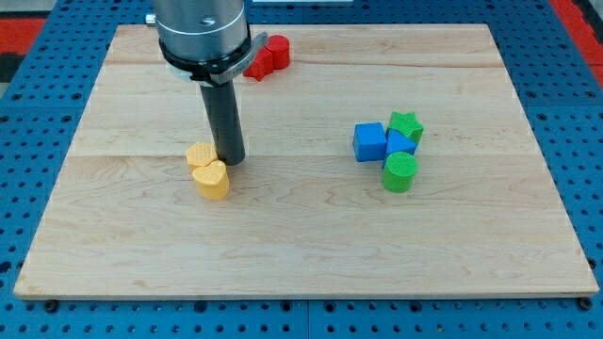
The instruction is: Slide green circle towards the top right
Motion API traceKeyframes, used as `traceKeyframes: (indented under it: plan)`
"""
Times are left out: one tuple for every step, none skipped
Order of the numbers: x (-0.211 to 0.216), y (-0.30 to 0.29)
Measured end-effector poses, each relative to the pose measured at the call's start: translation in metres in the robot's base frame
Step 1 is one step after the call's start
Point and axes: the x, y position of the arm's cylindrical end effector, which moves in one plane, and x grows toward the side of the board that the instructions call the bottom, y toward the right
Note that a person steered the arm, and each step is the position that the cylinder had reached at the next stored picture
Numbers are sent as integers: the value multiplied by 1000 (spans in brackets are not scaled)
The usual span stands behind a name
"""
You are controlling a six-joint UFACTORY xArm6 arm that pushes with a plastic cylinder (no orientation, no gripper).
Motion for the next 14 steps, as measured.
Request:
traceKeyframes:
  plan:
    - [3, 55]
    - [19, 114]
    - [35, 148]
    - [38, 170]
    - [38, 191]
    - [38, 221]
    - [38, 246]
    - [40, 251]
    - [47, 280]
    - [46, 298]
    - [45, 296]
    - [45, 294]
    - [45, 284]
    - [39, 270]
